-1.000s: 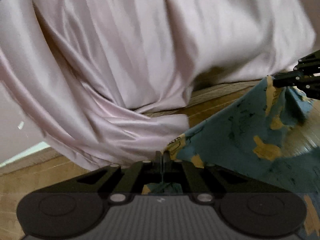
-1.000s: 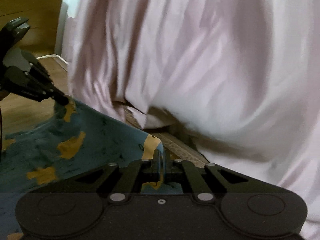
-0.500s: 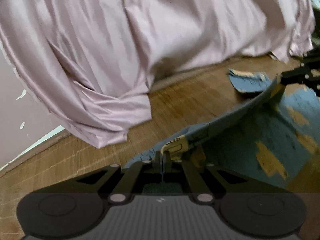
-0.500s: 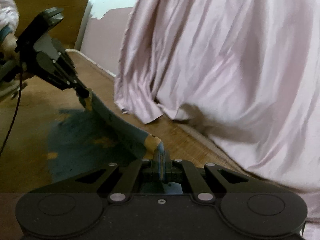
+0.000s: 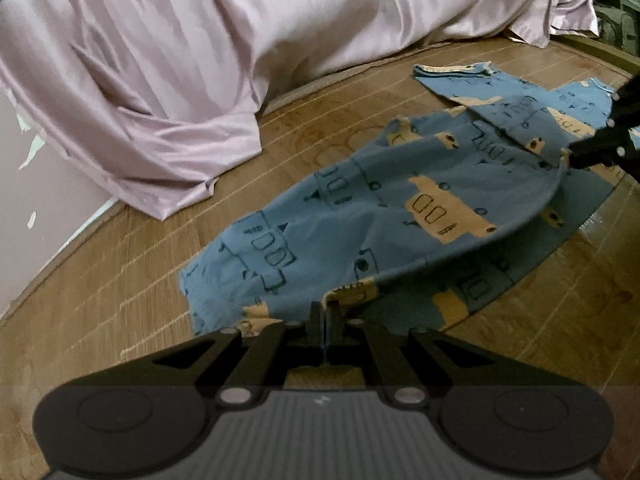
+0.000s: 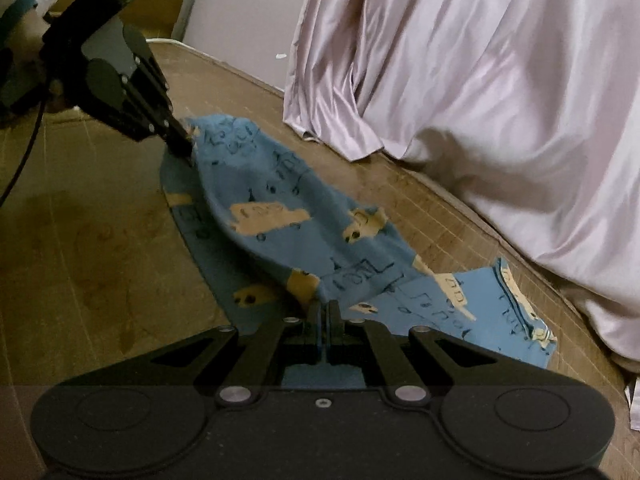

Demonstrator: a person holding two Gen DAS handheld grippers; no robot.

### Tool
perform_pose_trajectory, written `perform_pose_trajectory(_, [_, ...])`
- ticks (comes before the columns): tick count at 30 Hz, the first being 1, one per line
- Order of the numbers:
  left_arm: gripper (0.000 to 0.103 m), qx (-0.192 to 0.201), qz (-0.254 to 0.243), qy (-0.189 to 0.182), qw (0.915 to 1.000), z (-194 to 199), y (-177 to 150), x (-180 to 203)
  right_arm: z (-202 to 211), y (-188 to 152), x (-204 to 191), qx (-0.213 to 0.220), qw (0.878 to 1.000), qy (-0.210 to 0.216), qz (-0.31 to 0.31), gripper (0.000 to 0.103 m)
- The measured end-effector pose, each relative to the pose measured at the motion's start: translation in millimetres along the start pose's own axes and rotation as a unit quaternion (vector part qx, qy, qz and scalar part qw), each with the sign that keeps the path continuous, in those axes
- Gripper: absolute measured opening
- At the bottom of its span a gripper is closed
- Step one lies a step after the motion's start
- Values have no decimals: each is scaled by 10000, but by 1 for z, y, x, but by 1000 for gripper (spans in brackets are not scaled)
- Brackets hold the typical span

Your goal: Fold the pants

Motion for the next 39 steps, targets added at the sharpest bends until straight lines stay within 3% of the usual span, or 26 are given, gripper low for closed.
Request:
perform_pose_trajectory(7, [1,47,-166,-88,9998,5,5,-2,15,6,-7,110,9997,-89,223,0])
perform_pose_trajectory(13, [1,-178,-218,-156,9995,-1,-2,0,14,-15,-19,-258,9985,265,401,0])
perform_pose_trajectory(18, [3,-290,-273,-224,9990,-4,-1,0,14,-16,-16,-309,9989,237,267,0])
perform_pose_trajectory(20, [15,-304,-113,-333,9989,-1,1,-1,17,-13,-9,-298,9993,200,41,15])
perform_pose_trajectory(22, [56,-292,89,-485,9984,6,3,-1,22,-9,-2,-288,9995,86,-125,24])
perform_pose_trajectory(24, [68,-58,475,-625,9969,17,8,3,30,-8,6,-342,9991,-81,-255,41])
perform_pose_trajectory(25, [69,26,641,-733,9952,20,13,6,35,-8,12,-382,9985,-206,-329,59])
perform_pose_trajectory(26, [71,108,831,-899,9924,24,19,11,42,-10,18,-405,9978,-325,-413,72])
perform_pose_trajectory(28, [93,317,1170,-1155,9859,28,31,20,58,-11,33,-463,9956,-544,-598,84])
perform_pose_trajectory(31, [98,661,1741,-1580,9697,26,56,40,82,-11,59,-595,9934,-806,-556,101])
perform_pose_trajectory(34, [98,624,2372,-2185,9445,12,79,60,96,-13,88,-727,9914,-997,-427,102])
perform_pose_trajectory(39, [90,101,3179,-3046,8978,-32,92,78,99,-16,145,-897,9880,-968,-801,102])
Point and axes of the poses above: each gripper's, at about its wrist camera, not at the fingertips, and z roughly against the way its jaws point, x to its right, y to its top, the point moved 3 cm from there along -z, roughly the way its jaws point, and after that the axes turned 1 degree about -z, right-handed, at the moved point
